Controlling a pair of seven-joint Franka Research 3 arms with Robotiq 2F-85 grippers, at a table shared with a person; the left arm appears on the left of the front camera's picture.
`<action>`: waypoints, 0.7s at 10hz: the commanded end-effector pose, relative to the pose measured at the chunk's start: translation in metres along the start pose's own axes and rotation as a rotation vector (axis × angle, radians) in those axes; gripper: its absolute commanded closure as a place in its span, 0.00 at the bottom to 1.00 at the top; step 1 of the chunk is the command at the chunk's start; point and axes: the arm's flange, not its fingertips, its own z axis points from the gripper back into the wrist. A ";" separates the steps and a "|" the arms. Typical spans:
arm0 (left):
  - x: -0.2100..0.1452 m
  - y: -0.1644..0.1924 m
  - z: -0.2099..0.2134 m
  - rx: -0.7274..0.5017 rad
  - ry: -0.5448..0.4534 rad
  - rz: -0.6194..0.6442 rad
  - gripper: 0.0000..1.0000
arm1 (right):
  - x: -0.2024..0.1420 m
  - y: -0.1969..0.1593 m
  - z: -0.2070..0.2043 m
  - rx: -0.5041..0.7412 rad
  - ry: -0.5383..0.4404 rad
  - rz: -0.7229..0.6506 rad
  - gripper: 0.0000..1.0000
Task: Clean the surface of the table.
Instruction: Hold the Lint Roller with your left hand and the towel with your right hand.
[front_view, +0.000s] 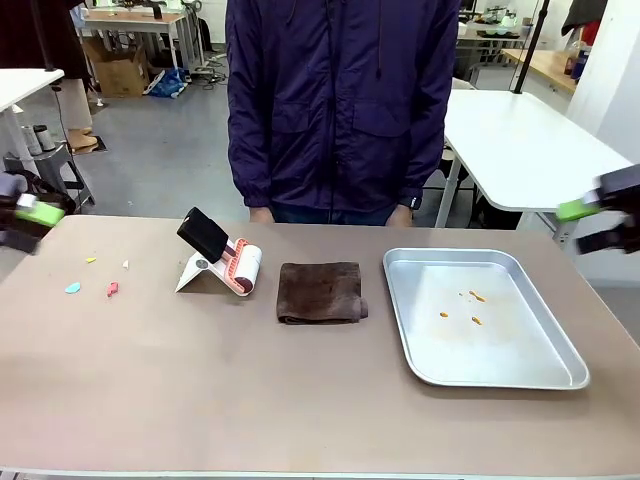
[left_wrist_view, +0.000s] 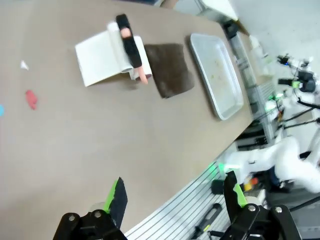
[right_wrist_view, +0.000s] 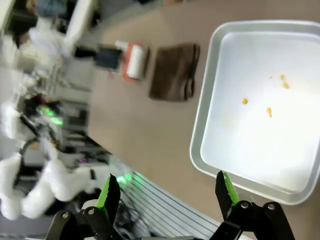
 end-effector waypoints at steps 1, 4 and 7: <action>-0.014 0.039 0.026 -0.113 -0.097 0.057 0.00 | -0.030 -0.068 0.025 0.155 -0.072 -0.109 0.00; -0.042 0.099 0.051 -0.230 -0.233 0.147 0.00 | -0.025 -0.147 0.061 0.398 -0.229 -0.261 0.00; -0.062 0.127 0.040 -0.271 -0.374 0.205 0.00 | -0.029 -0.171 0.064 0.420 -0.298 -0.326 0.00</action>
